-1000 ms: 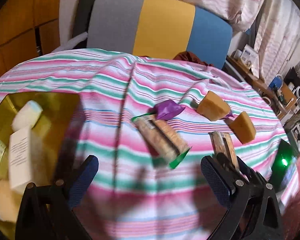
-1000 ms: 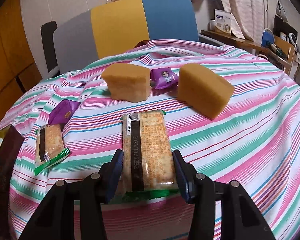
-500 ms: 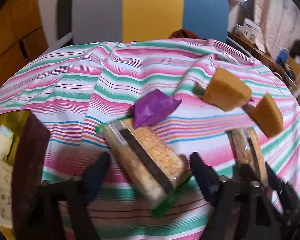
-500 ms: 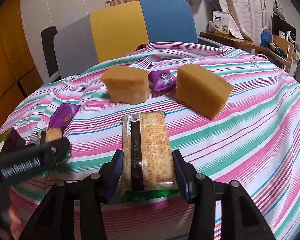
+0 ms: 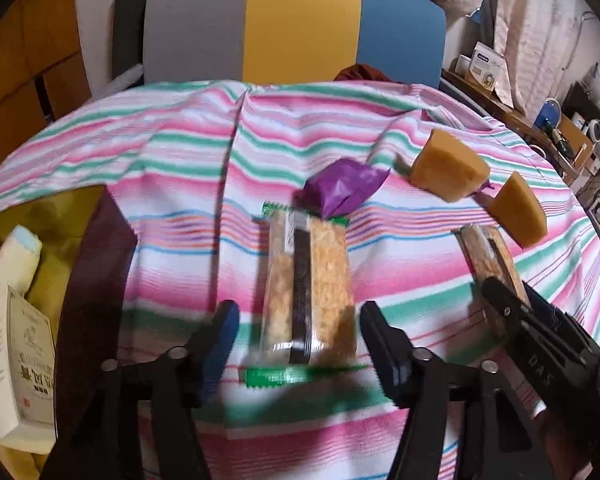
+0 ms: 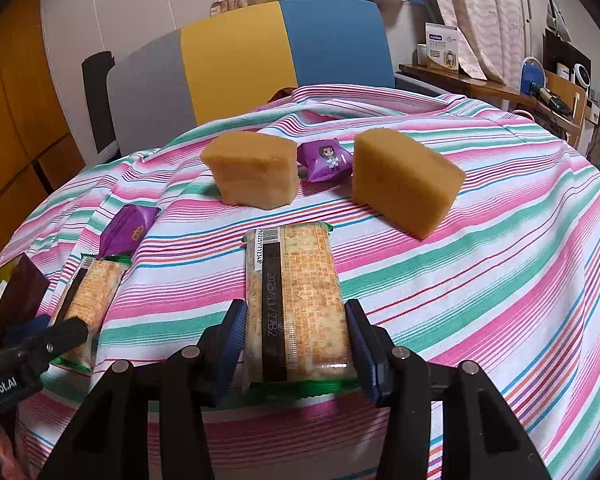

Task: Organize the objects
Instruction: 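Lift the cracker pack with the right gripper while the left gripper grasps another cracker pack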

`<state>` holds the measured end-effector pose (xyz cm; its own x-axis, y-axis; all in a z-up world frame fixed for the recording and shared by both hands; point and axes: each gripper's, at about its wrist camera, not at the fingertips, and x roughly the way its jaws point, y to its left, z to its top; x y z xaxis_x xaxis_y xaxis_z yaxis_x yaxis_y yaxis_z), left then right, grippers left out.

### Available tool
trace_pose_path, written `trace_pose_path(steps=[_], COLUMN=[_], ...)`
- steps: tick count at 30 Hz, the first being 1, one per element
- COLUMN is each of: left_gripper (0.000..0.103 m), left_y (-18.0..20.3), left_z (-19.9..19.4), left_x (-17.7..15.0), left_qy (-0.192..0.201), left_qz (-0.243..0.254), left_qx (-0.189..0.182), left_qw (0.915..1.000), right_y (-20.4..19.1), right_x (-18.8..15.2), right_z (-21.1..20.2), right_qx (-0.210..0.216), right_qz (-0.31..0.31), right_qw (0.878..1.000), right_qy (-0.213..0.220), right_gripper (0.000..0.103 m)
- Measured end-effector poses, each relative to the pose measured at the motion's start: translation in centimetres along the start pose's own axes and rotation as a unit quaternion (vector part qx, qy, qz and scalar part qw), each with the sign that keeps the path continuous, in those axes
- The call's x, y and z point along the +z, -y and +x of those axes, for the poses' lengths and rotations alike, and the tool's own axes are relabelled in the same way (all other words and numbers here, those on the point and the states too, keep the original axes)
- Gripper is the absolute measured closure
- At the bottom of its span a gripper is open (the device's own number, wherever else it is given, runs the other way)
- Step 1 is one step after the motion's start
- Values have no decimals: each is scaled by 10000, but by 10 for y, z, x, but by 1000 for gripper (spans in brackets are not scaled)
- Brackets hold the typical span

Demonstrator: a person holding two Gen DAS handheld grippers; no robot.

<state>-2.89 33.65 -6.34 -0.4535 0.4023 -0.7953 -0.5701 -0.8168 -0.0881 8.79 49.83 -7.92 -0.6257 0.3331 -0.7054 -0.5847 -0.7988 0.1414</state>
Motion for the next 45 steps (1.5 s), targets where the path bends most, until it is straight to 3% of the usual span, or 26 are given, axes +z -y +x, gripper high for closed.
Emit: trace_pose_path(steps=[1, 4, 7, 18, 22, 30, 45], left_gripper=[31, 32, 50, 46, 56, 57, 57], left_y=[4, 17, 16, 6, 2, -12, -27], left_z=[0, 6, 17, 18, 15, 4, -46], left_x=[1, 1, -2, -7, -9, -19, -65], left_qy=[52, 152, 19, 225, 319, 488, 678], left_qz=[102, 563, 707, 497, 404, 107, -229], left_qx=[17, 307, 430, 273, 247, 87, -420], left_qw=[9999, 9978, 9966, 9981, 9984, 9987, 9965], right_y=[0, 0, 0, -3, -3, -7, -17], right_x=[0, 0, 0, -1, -1, -1, -2], right_z=[0, 0, 0, 1, 0, -1, -6], right_qx=[-1, 1, 4, -110, -98, -235, -268], right_qz=[-1, -1, 2, -79, -69, -179, -421], right_qw=[10000, 10000, 10000, 9999, 9999, 9995, 9984], right_qy=[0, 0, 0, -24, 6, 61, 262], right_gripper=[53, 53, 53, 53, 53, 53, 53])
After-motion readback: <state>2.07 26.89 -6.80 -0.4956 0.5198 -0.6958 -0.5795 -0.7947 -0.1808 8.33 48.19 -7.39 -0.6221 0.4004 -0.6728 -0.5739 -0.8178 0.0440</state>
